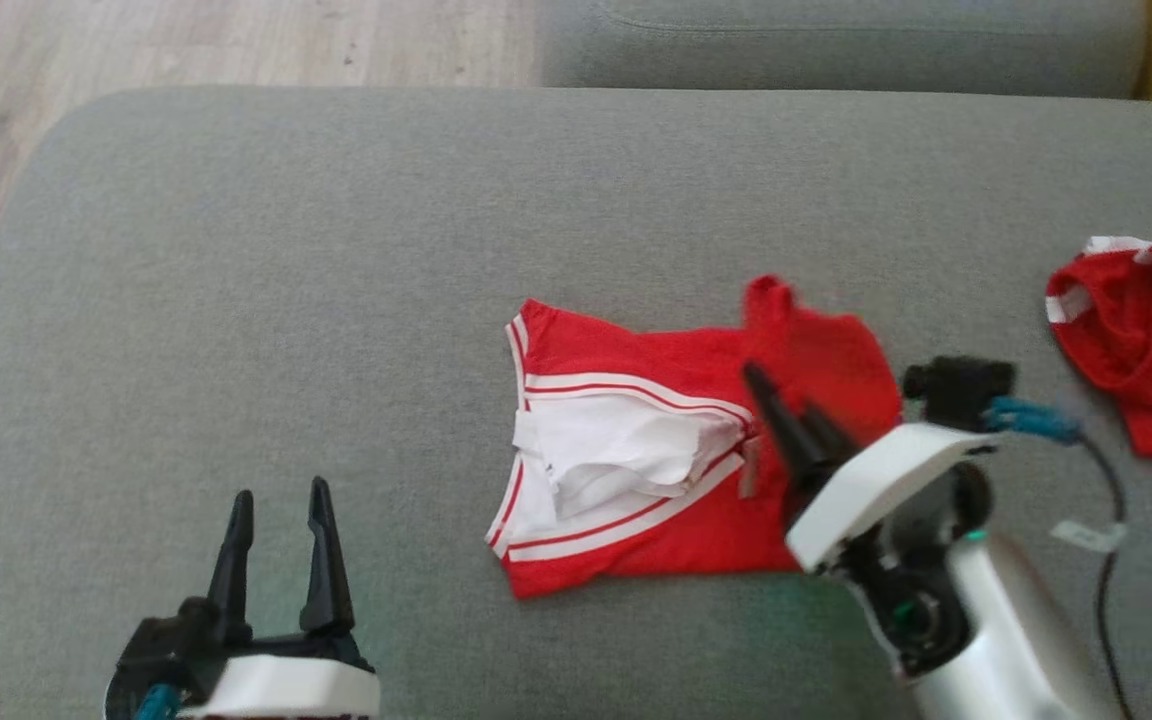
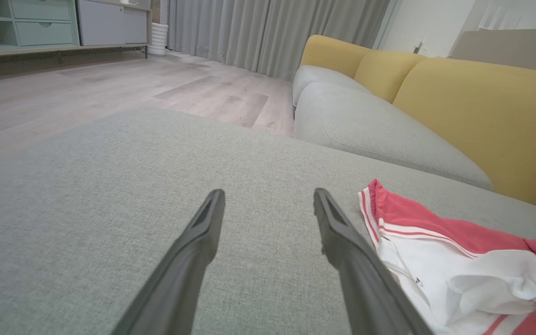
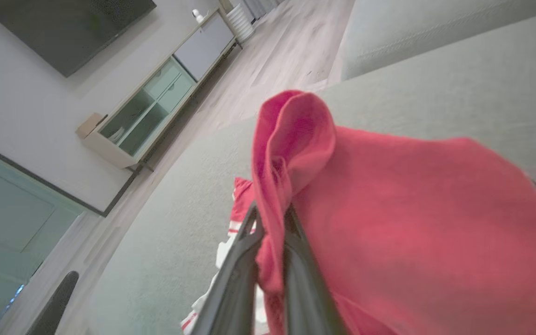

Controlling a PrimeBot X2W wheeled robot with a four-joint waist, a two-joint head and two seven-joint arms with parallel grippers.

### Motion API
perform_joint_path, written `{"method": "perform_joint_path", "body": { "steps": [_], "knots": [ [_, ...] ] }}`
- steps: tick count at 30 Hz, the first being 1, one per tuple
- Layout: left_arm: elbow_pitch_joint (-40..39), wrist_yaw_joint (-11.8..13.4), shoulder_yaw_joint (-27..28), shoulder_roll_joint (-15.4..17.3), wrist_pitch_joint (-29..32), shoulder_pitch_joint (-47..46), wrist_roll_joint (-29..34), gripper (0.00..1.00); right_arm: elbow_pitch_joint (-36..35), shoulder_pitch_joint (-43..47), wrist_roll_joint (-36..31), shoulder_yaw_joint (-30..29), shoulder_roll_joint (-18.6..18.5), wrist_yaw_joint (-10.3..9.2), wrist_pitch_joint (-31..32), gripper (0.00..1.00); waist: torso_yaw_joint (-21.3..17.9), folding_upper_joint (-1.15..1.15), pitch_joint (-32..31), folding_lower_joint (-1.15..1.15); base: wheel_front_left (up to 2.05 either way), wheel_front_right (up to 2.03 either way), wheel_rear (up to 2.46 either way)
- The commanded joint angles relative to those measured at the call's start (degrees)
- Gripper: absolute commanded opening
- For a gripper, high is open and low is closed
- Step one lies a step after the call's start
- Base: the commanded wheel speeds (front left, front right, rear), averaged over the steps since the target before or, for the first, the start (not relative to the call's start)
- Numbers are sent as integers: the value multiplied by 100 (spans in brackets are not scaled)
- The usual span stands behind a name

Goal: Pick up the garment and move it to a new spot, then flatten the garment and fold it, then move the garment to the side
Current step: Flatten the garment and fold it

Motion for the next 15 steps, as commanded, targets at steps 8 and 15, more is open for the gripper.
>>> {"method": "perform_joint_path", "body": {
  "steps": [8, 15],
  "knots": [
    [-65, -72, 23, -84, -63, -325, 1, 100, 600, -795, 670, 1207, -6, 21, -464, 0, 426, 0, -11, 0, 0, 0, 0],
    [-26, -91, -2, -121, -63, -346, -1, 100, 1310, -1228, 919, 1697, -5, 21, -667, 0, 591, 0, -23, 0, 0, 0, 0]
  ]
}}
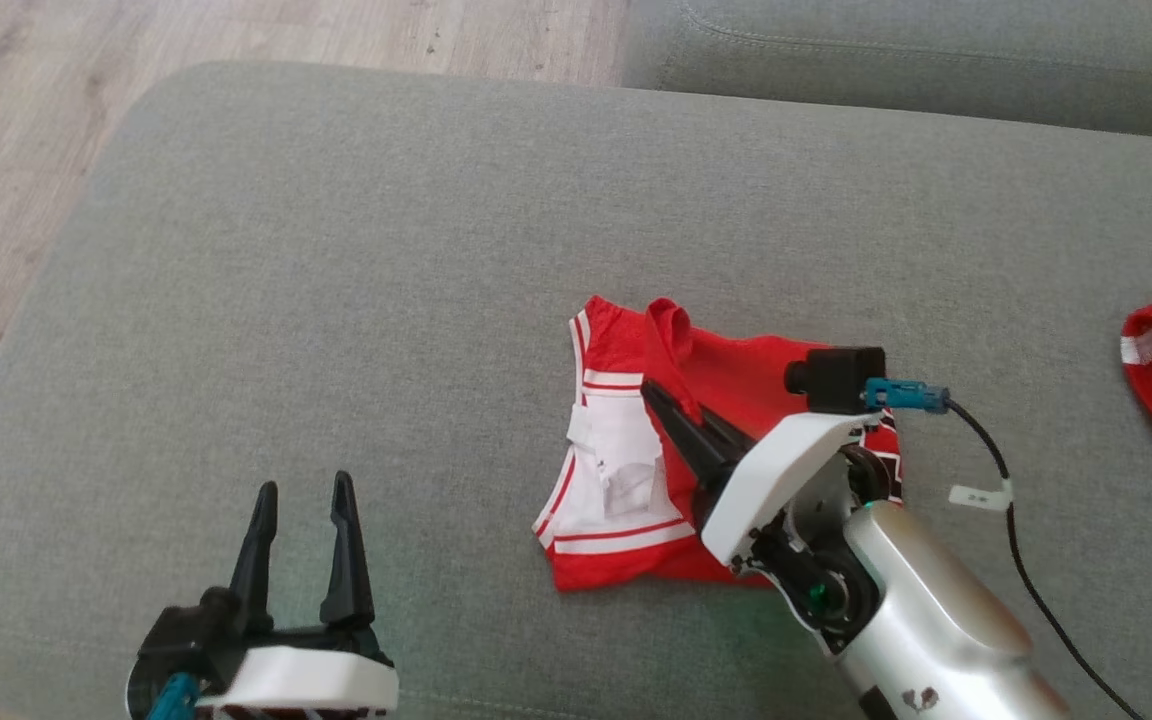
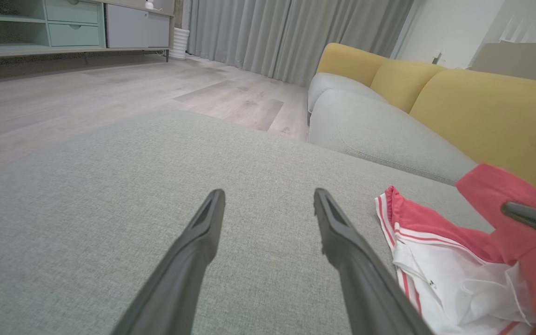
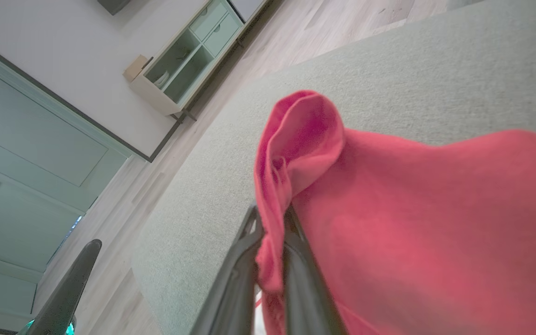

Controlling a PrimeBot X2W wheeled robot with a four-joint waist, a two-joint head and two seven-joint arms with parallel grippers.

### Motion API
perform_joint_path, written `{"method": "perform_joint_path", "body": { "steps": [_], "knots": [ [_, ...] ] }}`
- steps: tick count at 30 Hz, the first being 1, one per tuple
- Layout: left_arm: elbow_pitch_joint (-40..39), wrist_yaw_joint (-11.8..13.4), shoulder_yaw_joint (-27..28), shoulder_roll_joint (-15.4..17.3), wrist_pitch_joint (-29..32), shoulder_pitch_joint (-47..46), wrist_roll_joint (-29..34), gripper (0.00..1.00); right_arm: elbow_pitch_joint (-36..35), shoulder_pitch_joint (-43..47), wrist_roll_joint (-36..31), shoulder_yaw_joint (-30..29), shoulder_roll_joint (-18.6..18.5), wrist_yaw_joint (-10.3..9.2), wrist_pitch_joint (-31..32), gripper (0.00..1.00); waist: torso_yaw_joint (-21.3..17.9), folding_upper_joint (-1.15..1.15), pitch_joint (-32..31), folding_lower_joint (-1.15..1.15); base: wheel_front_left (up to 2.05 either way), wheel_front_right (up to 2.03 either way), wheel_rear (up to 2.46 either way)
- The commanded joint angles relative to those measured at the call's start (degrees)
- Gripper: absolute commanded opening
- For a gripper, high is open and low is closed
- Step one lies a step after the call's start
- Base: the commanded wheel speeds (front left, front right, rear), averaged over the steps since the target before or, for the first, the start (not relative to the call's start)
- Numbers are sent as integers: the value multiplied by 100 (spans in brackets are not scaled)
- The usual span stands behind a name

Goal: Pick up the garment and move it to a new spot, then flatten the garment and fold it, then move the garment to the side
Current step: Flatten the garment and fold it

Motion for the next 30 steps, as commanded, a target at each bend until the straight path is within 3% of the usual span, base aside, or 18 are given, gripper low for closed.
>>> {"method": "perform_joint_path", "body": {
  "steps": [1, 7, 8, 9, 10, 11, 17, 22, 30],
  "knots": [
    [-142, -36, 145, -21, -62, -223, 0, 100, -113, -275, 75, 136, 36, 21, -120, 0, 19, 0, -2, 0, 0, 0, 0],
    [-92, -61, 129, -44, -62, -236, 2, 100, 305, -575, 468, 528, 37, 21, -366, 0, 71, 0, -26, 0, 0, 0, 0],
    [-78, -70, 122, -47, -62, -240, 4, 100, 374, -623, 524, 603, 37, 21, -402, 14, 79, 0, -33, 0, 0, 0, 0],
    [-66, -76, 113, -50, -62, -244, 8, 100, 428, -668, 595, 693, 37, 21, -418, 37, 87, 0, -40, 0, 0, 0, 0],
    [-55, -80, 103, -53, -62, -247, 12, 100, 478, -714, 656, 783, 37, 21, -434, 64, 93, 0, -46, 0, 0, 0, 0],
    [-47, -83, 94, -56, -62, -249, 16, 100, 521, -757, 709, 861, 37, 21, -469, 100, 97, 0, -53, 0, 0, 0, 0],
    [-21, -83, 76, -66, -62, -221, 40, 100, 628, -978, 1002, 1133, 37, 21, -816, 100, 67, 0, -102, 0, 0, 0, 0],
    [-4, -89, 50, -70, -62, -181, 60, 100, 795, -1183, 909, 968, 37, 21, -1261, 100, -25, 0, -166, 0, 0, 0, 0],
    [40, -99, -79, -70, -58, -195, 130, 100, 1392, -1322, -678, -93, 37, 21, -1990, 100, -268, 0, -270, 0, 0, 0, 0]
  ]
}}
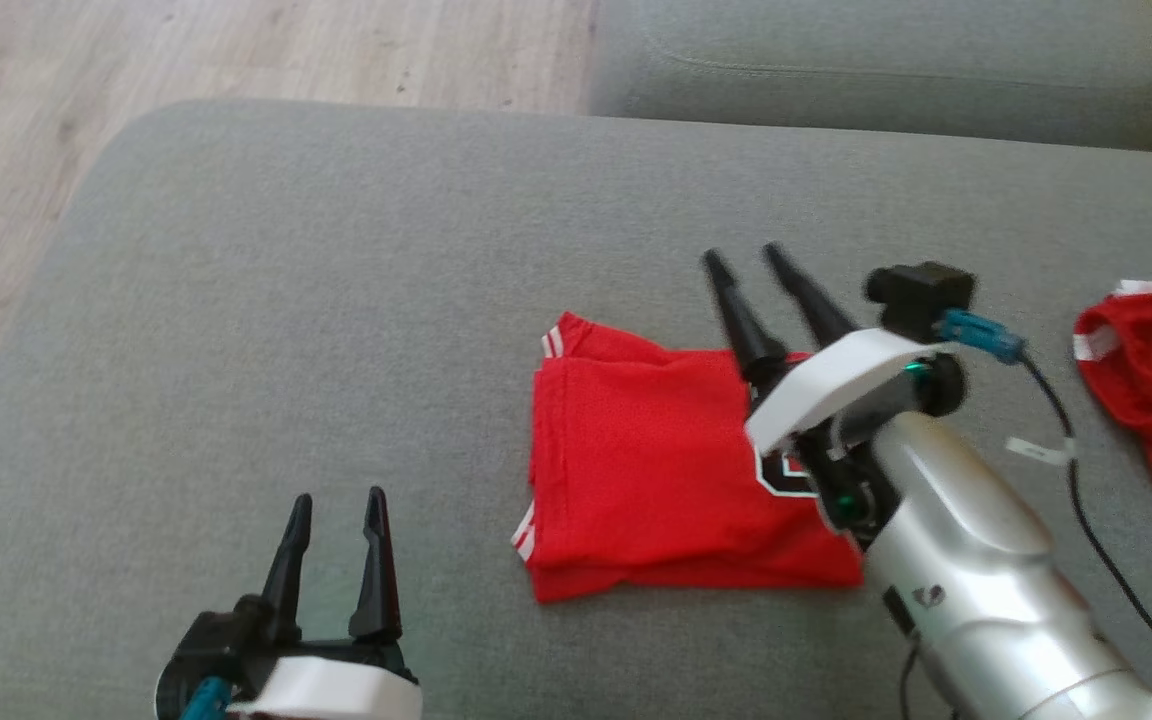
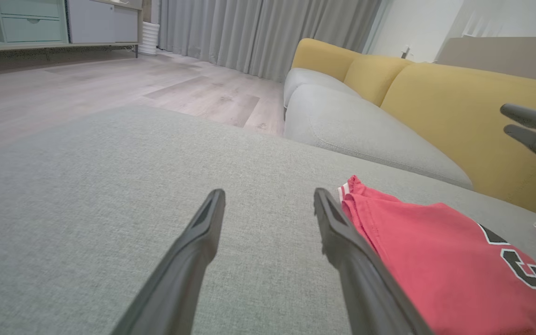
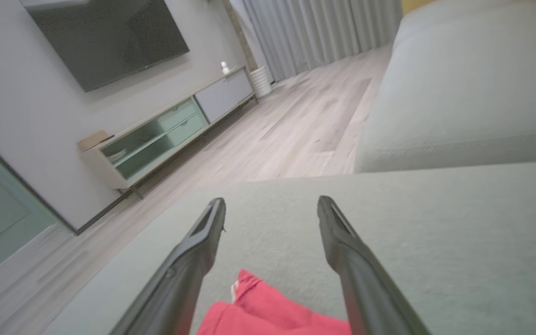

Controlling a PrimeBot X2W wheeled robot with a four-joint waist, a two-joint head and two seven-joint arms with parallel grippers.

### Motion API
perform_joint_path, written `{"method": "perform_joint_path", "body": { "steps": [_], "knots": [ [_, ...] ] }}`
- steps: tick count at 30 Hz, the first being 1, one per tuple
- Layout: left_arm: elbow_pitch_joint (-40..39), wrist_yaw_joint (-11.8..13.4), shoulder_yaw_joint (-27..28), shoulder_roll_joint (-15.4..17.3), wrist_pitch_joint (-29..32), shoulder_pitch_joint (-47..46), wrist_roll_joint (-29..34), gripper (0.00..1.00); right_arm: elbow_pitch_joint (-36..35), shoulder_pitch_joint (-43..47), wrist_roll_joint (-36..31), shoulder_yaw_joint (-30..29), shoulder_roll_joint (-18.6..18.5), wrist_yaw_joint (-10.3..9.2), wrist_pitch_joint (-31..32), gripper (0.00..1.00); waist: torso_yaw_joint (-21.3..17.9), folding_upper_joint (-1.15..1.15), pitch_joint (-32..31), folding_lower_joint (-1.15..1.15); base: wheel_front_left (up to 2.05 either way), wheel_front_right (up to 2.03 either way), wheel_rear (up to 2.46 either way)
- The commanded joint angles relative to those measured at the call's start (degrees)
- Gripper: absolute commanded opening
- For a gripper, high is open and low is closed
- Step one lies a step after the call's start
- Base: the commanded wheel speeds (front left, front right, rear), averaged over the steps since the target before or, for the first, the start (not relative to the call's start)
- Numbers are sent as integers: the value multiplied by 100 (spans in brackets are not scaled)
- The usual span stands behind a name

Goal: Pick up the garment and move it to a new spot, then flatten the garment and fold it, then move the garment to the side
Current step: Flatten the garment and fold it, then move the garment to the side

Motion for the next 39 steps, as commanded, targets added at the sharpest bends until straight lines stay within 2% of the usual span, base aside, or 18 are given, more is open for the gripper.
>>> {"method": "perform_joint_path", "body": {
  "steps": [1, 6, 13, 24, 39],
  "knots": [
    [-148, -1, 116, -6, -51, -218, 79, 100, -125, -64, -278, -156, 82, 21, -137, 100, -77, 0, -39, 0, 0, 0, 0],
    [-89, 16, 67, 21, -5, -322, 109, 100, -346, 502, -1334, -975, 82, 21, -287, 100, -266, 0, -112, 0, 0, 0, 0],
    [-48, 90, 58, 55, 50, -299, 100, 100, -1285, 1696, -2369, -1800, 82, 21, -339, 100, -490, 0, -213, 0, 0, 0, 0],
    [48, 194, 102, 160, 32, 1, 79, 100, -2256, 2990, -2653, -2461, 82, 21, -265, 100, -603, 0, -377, 0, 0, 0, 0],
    [76, 282, 167, 225, -3, 111, 1, 100, -2575, 3442, -2734, -2364, 82, 21, -201, 100, -630, 0, -396, 0, 0, 0, 0]
  ]
}}
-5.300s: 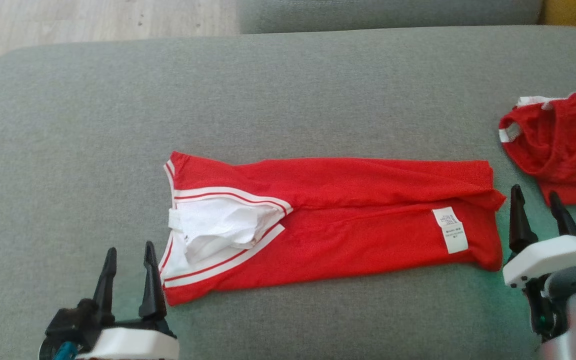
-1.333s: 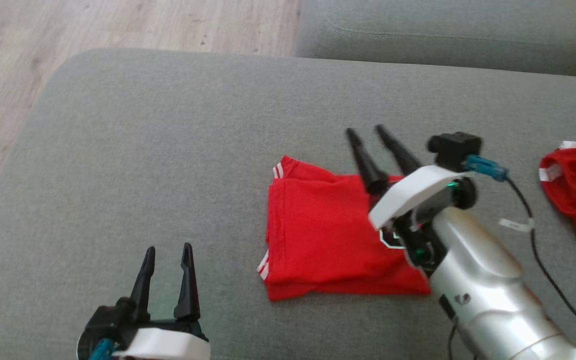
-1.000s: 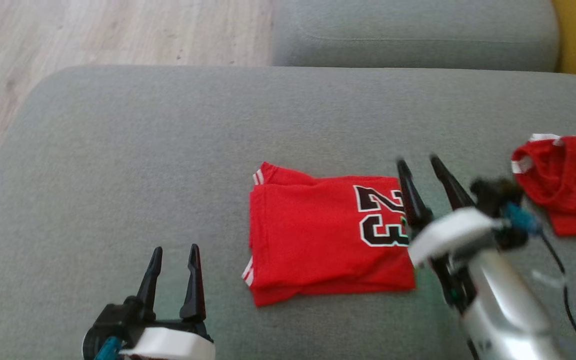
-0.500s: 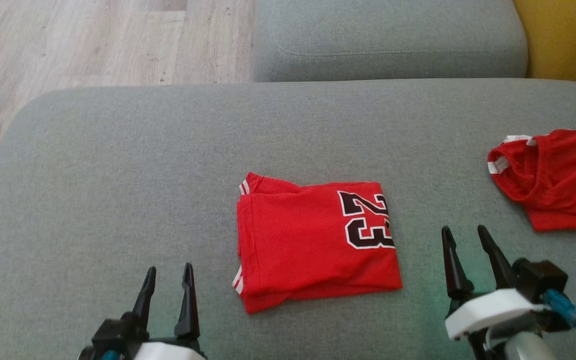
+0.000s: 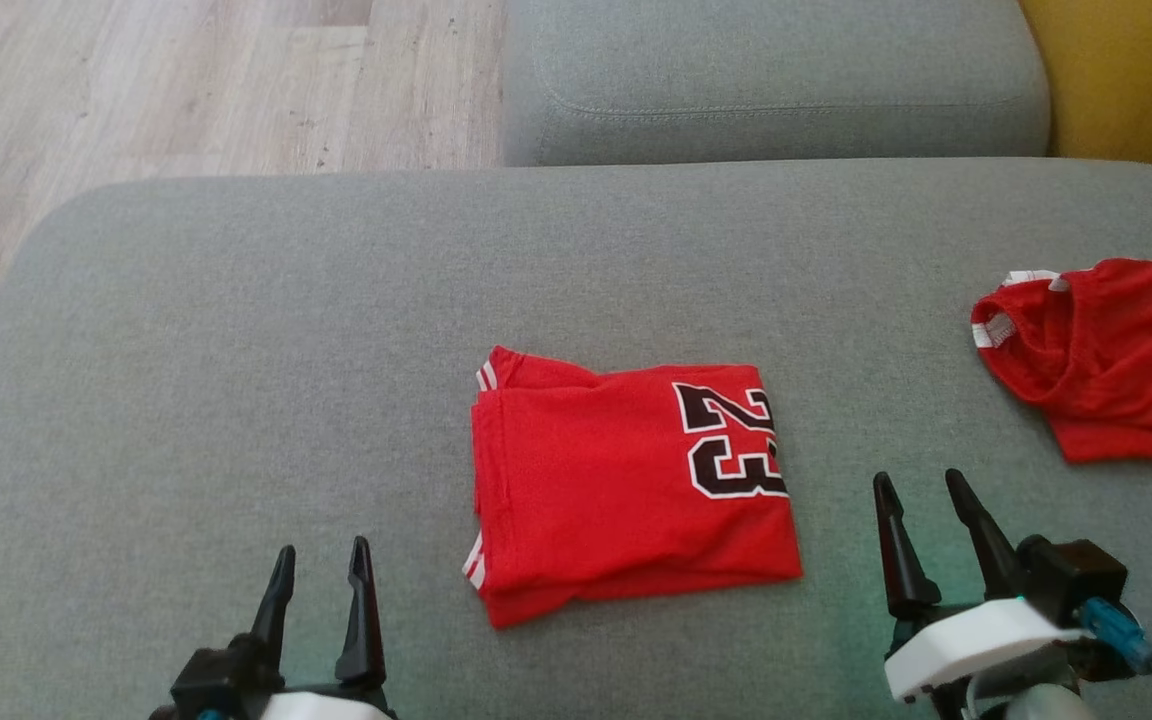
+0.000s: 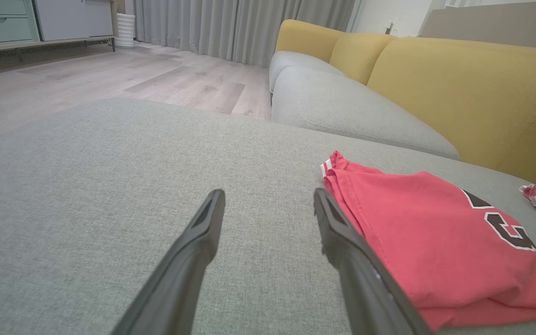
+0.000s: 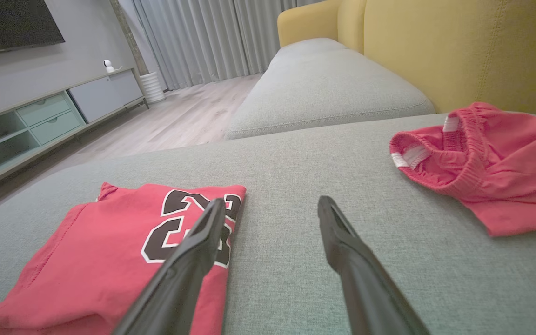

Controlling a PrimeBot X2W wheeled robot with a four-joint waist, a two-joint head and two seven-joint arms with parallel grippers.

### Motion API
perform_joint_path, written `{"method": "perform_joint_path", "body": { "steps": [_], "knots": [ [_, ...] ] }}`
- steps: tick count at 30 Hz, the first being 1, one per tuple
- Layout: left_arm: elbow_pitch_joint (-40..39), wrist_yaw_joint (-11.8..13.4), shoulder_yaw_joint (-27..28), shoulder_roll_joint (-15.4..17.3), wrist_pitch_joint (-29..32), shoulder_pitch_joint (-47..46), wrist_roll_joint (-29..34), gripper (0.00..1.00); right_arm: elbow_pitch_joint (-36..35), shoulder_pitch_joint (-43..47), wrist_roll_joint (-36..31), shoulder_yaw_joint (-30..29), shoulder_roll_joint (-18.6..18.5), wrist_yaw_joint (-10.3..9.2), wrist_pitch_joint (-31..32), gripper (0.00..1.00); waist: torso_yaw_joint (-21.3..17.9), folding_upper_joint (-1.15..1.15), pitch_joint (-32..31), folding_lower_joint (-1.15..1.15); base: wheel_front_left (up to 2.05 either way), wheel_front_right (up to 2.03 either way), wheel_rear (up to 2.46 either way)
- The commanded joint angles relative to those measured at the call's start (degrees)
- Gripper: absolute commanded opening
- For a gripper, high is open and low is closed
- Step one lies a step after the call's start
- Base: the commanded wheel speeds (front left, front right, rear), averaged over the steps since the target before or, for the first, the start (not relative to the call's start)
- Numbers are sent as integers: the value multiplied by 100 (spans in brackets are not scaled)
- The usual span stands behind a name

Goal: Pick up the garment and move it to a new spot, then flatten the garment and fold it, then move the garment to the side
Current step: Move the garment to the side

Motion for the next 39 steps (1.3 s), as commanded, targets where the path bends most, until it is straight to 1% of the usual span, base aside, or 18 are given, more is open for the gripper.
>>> {"method": "perform_joint_path", "body": {
  "steps": [1, 11, 19, 23, 28, 33, 39],
  "knots": [
    [-154, 27, 178, 64, -68, -168, -38, 100, -224, -80, -38, 166, -22, 21, -4, 100, 4, 0, 3, 0, 0, 0, 0],
    [-144, 54, 146, 92, -67, -205, -69, 100, -196, -79, -115, 291, -22, 21, 129, 100, 28, 0, -7, 0, 0, 0, 0],
    [-149, 60, 81, 86, -65, -281, -68, 100, -152, -475, -220, 384, -22, 21, 624, 100, 164, 0, 81, 0, 0, 0, 0],
    [-156, 65, 46, 60, -72, -359, -78, 100, 9, -919, -184, 387, -22, 21, 1128, 100, 327, 0, 191, 0, 0, 0, 0],
    [-101, 54, 19, 17, -91, -443, -108, 100, 450, -1466, -134, 306, -22, 21, 1961, 100, 558, 0, 345, 0, 0, 0, 0],
    [-17, 50, 17, -30, -109, -495, -137, 100, 881, -1790, -93, 161, -22, 21, 2784, 100, 783, 0, 463, 0, 0, 0, 0],
    [47, 34, 41, -65, -122, -539, -132, 100, 1151, -1943, -13, 113, -22, 21, 3362, 100, 941, 0, 559, 0, 0, 0, 0]
  ]
}}
